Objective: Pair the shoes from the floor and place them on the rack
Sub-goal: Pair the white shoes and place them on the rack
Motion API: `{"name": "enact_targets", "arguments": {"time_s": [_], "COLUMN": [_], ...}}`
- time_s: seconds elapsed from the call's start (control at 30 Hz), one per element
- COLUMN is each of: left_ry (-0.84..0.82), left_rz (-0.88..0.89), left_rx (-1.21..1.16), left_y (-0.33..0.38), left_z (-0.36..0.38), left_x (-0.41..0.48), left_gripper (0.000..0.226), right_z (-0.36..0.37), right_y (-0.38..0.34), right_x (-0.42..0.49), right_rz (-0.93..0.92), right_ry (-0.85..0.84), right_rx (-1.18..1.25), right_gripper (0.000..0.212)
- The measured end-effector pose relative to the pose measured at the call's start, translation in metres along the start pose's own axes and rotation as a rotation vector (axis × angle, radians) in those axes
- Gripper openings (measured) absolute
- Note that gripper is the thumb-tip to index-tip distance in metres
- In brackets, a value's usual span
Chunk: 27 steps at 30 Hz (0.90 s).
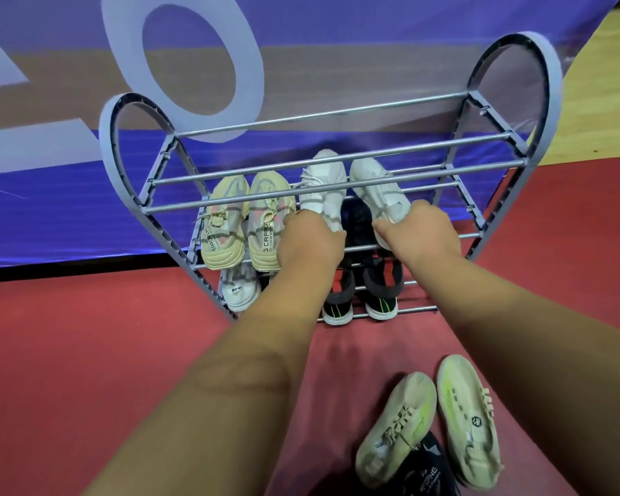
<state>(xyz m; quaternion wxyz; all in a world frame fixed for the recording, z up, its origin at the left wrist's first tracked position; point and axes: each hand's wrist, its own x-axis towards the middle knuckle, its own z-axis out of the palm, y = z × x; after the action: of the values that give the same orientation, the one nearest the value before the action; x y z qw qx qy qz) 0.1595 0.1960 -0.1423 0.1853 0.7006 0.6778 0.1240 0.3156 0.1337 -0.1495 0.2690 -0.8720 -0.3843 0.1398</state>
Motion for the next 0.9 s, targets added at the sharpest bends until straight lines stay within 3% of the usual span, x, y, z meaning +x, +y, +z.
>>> {"name": "enact_targets", "arguments": {"time_s": [0.1,0.17,0.23,0.4,0.5,0.7,0.8,0.9], "left_ry": [-0.043,-0.087,-0.114,-0.081,-0.04,-0.092,-0.121,-0.104], "left_rz": [0.031,0.035,0.046,0.111,0.148,0.138,0.138,0.17], "left_rx": [0.062,0.11,0.152,0.145,0.142,0.093,0.124,0.196], "left_y": [-0.004,-0.003,-0.003,-0.003,-0.005,-0.005,-0.007,-0.01], "left_z": [0.007,0.006,0.005,0.007,0.01,0.012,0.004,-0.007], "left_x": [0.0,0.0,-0.001,0.0,0.001,-0.006,-0.013,-0.027], "left_gripper": [0.064,0.083,0.079,0.061,0.074,0.098,0.085,0.07], "right_z": [0.021,0.027,0.027,0.024,0.028,0.031,0.022,0.011], "right_y": [0.012,0.022,0.03,0.027,0.02,0.024,0.024,0.026], "right_x": [-0.006,-0.013,-0.016,-0.015,-0.015,-0.02,-0.025,-0.036], "right_rz": [-0.122,-0.19,-0.223,-0.284,-0.307,-0.267,-0.258,-0.27], "right_ry": [-0.002,-0.032,-0.061,-0.011,0.026,-0.057,-0.085,-0.079], "right_rx": [-0.004,-0.026,-0.019,0.059,0.088,-0.016,-0.03,-0.087], "right_gripper": [0.066,0.085,0.097,0.079,0.078,0.09,0.086,0.068]}}
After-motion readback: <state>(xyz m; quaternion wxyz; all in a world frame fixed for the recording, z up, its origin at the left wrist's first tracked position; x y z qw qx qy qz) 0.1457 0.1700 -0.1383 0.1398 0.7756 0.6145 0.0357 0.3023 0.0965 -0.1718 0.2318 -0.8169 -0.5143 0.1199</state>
